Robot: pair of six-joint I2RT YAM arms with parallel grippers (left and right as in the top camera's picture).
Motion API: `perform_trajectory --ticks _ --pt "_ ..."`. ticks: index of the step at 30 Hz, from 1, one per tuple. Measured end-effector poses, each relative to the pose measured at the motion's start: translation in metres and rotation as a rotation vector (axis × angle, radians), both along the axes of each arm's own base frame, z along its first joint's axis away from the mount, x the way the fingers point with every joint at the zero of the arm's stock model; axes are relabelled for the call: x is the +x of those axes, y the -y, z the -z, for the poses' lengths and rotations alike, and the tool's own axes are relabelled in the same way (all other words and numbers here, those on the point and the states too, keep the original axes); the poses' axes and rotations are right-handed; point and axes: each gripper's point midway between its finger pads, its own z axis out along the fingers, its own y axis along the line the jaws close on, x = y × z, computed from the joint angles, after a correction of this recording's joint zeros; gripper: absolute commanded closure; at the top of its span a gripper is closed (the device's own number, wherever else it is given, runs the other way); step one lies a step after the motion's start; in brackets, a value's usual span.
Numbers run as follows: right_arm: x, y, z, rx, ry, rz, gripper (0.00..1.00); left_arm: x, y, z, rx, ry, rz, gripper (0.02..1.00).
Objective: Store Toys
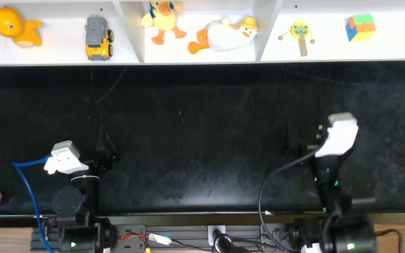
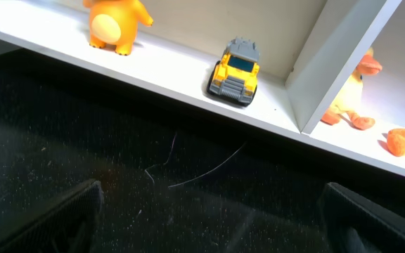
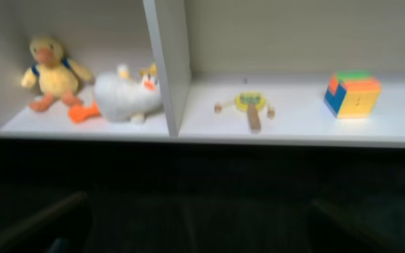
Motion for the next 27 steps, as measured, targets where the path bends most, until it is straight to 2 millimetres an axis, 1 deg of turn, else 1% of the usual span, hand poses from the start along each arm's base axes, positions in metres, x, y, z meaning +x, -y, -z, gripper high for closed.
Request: perform_trajectory --ticks 3,6,10,14,17,23,27 --pt "-0.007 0.001 0.019 0.057 0.053 0.011 0.007 0.0 0.0 0.0 0.0 0.0 0.0 0.02" --pt "-0.008 0.001 0.032 0.121 0.117 0.019 0.007 0.0 0.0 0.0 0.0 0.0 0.0 0.02" --pt "-0.003 0.001 0.054 0.218 0.158 0.034 0.005 0.0 0.0 0.0 0.0 0.0 0.0 0.02" --pt "0.002 0.001 0.075 0.28 0.147 0.046 0.005 0.0 0.0 0.0 0.0 0.0 0.0 0.02" --pt "0.002 0.002 0.067 0.282 0.179 0.045 0.005 0.0 0.0 0.0 0.0 0.0 0.0 0.02" --pt "0.002 0.002 0.068 0.186 0.191 0.032 0.007 0.0 0.0 0.0 0.0 0.0 0.0 0.02" --pt "0.002 0.002 0.068 0.152 0.196 0.028 0.005 0.0 0.0 0.0 0.0 0.0 0.0 0.02"
